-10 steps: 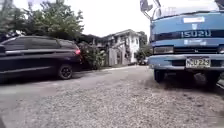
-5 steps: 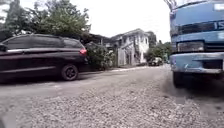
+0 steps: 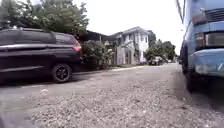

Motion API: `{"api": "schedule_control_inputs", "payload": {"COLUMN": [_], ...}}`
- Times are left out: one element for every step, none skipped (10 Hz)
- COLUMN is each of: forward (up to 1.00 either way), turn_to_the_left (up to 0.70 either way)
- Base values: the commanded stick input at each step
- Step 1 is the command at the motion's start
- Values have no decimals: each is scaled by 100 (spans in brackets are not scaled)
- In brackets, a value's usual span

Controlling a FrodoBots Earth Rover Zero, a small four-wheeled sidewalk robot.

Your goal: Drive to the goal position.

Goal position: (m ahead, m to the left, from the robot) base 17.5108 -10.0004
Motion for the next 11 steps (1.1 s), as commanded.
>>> {"api": "schedule_control_inputs", "payload": {"forward": [100,100,100,100,100,100,100,100,100,100,100], "turn_to_the_left": [0,0,-27,-27,-27,-27,-27,-27,-27,-27,-26]}}
